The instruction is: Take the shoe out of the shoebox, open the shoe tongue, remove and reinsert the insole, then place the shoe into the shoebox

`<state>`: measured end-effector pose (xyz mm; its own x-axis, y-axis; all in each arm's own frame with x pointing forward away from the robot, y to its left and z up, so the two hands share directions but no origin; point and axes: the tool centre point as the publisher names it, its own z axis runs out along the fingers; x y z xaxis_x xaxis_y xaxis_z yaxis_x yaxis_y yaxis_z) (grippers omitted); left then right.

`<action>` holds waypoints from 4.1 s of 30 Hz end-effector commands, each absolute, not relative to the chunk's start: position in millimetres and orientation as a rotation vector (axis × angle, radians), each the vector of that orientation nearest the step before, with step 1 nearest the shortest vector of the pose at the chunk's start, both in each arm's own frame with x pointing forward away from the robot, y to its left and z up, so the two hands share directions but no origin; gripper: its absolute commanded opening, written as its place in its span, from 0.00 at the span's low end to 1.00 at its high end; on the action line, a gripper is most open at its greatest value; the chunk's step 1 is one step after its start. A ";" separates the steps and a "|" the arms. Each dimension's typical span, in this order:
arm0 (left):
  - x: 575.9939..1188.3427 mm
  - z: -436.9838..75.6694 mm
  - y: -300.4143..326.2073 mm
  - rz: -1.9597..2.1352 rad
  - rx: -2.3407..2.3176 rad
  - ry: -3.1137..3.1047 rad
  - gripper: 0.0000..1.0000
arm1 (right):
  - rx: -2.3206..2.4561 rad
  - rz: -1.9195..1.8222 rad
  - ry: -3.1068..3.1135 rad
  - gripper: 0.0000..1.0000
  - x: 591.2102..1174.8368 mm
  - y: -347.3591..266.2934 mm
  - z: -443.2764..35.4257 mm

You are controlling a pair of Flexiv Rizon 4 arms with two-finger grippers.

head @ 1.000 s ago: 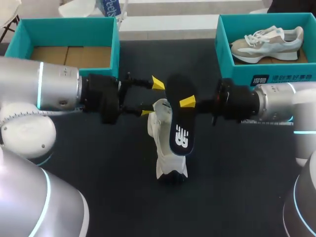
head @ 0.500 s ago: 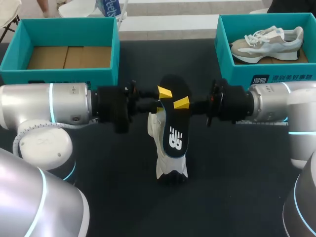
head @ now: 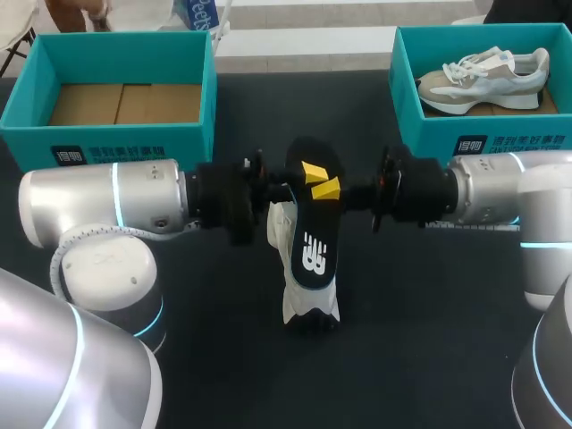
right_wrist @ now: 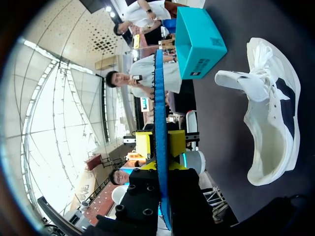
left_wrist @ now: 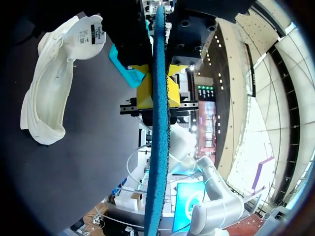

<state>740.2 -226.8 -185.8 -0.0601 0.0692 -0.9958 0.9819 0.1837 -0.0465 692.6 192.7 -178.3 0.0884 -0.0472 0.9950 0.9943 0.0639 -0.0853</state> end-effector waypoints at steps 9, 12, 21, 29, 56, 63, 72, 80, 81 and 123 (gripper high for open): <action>738.9 -188.5 -235.0 -1.075 1.079 1.404 0.00 | -1.167 -1.125 -1.137 0.00 690.0 193.4 -179.3; 739.3 -189.8 -234.5 -1.082 1.073 1.418 0.00 | -1.169 -1.124 -1.136 0.10 688.5 191.8 -179.4; 739.9 -195.7 -223.2 -1.099 1.064 1.465 0.00 | -1.231 -1.129 -1.112 1.00 674.7 174.5 -180.1; 727.6 -193.0 -198.4 -1.203 1.066 1.567 0.00 | -1.306 -1.187 -1.178 1.00 671.4 146.7 -183.3; 690.8 -183.8 -177.1 -1.582 0.894 1.822 0.00 | -1.272 -1.450 -1.710 1.00 687.6 140.7 -178.3; 690.8 -183.8 -177.1 -1.582 0.894 1.822 0.00 | -1.272 -1.450 -1.710 1.00 687.6 140.7 -178.3; 690.8 -183.8 -177.1 -1.582 0.894 1.822 0.00 | -1.120 -1.508 -2.067 1.00 680.1 121.9 -165.4; 690.8 -183.8 -177.1 -1.582 0.894 1.822 0.00 | -0.554 -1.514 -2.546 1.00 676.9 115.2 -167.3; 690.8 -183.8 -177.1 -1.582 0.894 1.822 0.00 | -0.510 -1.499 -2.550 1.00 676.9 116.1 -168.8; 636.4 -207.6 -166.1 -1.839 0.662 1.858 0.00 | -0.223 -1.309 -2.960 1.00 719.5 95.2 -248.2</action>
<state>644.0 -166.2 -198.3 -0.7852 0.0565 -0.6167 0.6176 -0.0014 -0.7865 706.4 87.1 -235.1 -0.9810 0.1850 -0.0591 0.0845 0.6805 0.7279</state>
